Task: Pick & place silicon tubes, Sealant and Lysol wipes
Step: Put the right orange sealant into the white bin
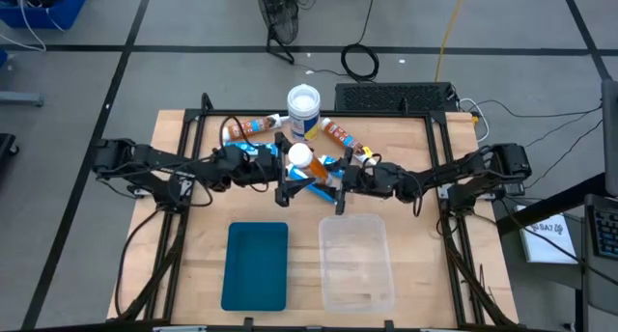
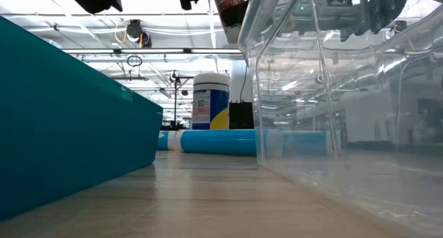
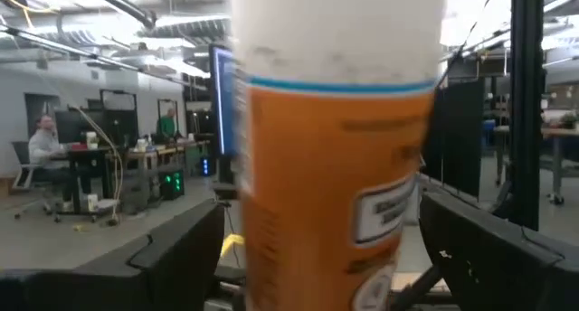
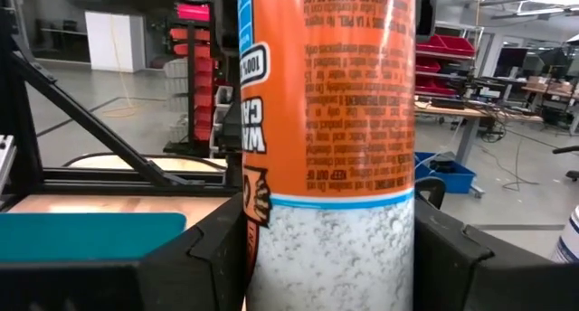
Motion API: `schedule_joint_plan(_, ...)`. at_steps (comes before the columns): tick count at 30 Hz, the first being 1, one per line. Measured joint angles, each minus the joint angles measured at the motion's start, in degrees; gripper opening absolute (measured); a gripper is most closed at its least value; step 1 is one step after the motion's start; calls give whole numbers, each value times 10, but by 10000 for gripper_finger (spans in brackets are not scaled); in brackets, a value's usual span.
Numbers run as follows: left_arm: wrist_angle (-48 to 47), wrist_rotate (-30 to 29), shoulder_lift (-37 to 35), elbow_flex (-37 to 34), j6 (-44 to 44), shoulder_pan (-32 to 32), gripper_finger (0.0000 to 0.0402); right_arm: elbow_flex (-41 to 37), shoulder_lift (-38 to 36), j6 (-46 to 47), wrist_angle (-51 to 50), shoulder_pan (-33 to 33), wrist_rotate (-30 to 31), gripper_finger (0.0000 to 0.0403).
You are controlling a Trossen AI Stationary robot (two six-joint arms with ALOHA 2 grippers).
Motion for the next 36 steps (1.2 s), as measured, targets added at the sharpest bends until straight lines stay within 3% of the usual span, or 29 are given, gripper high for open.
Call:
schedule_joint_plan(10, -1, 0, 13, 24, 35, 0, 352, 0, 0, 0, -10, 0, 1, 208)
schedule_joint_plan(13, -3, -1, 13, 24, 41, 0, 311, 0, 0, 0, -12, 0, 1, 208)
schedule_joint_plan(17, -8, -5, 13, 24, 42, 0, 216, 0, 0, 8, -16, 0, 0, 209)
schedule_joint_plan(19, -16, -5, 11, 24, 49, 0, 204, 0, 0, 8, -22, 0, 0, 213)
schedule_joint_plan(25, -157, -21, -61, 23, 40, -4, 204, 1, -1, 17, -35, 0, 0, 240)
schedule_joint_plan(32, -344, -140, -189, 22, 25, -54, 204, 1, -2, 14, -38, 0, 1, 241)
schedule_joint_plan(36, -462, -146, -260, 23, -101, -91, 204, 1, -2, 13, -41, 0, 1, 235)
